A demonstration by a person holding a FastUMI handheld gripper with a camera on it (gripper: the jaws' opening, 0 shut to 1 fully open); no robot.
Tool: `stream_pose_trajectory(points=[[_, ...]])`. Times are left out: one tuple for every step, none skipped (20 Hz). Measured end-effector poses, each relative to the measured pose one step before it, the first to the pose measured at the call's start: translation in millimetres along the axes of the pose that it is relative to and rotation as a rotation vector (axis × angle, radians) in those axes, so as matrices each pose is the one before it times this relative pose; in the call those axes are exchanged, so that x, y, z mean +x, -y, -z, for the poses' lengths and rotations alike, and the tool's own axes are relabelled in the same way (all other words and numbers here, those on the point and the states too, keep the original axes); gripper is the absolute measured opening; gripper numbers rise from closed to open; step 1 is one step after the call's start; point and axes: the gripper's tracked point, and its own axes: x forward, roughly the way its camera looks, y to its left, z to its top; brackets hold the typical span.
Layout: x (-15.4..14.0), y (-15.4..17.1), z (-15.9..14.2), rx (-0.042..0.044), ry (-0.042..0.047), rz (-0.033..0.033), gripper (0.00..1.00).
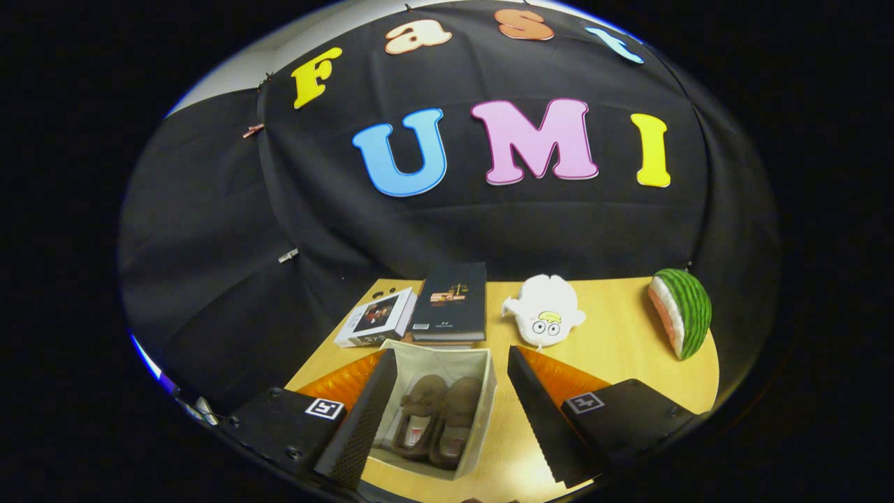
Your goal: Open the storage box then place both shoes into the box .Put the left shoe in first, then the right shoe, with the right side of both shoes facing outward in a uniform manner.
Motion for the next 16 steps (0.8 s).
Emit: stream_pose_trajectory(points=[[-7.89, 15.11, -11.99, -0.01422, 0.04444, 0.00567, 0.98], [-8.46, 15.17, -13.52, -0.00522, 0.05399, 0.00412, 0.98], [-8.29, 16.76, -10.93, -0.00449, 0.05139, 0.01437, 0.98], [-1.26, 20.36, -7.29, -0.00743, 0.04915, 0.02391, 0.98], [-3.63, 21.96, -8.16, -0.00992, 0.0397, 0.03016, 0.98], [-3.41, 21.36, -6.94, -0.01648, 0.03195, 0.02962, 0.98], [-3.73, 20.79, -4.55, -0.02042, 0.0254, 0.03063, 0.98], [-2.65, 20.35, -5.42, -0.02396, 0.02366, 0.02602, 0.98], [-0.96, 18.03, -4.76, -0.02829, 0.02539, 0.01908, 0.98], [-1.08, 16.44, -2.16, -0.03173, 0.01875, 0.01295, 0.98], [-1.47, 13.11, 0.04, -0.02727, 0.01422, 0.00348, 0.98], [-1.75, 10.59, 3.76, -0.01918, -0.00102, -0.00253, 0.98], [-1.67, 8.88, 5.61, -0.01007, -0.01001, -0.00436, 0.98], [-2.42, 7.0, 5.53, -0.00373, -0.00612, -0.0074, 0.98], [-2.21, 6.18, 4.55, 0.00445, -0.00252, -0.00347, 0.98], [-2.63, 4.89, 2.97, 0.01216, 0.00841, -0.00303, 0.98]])
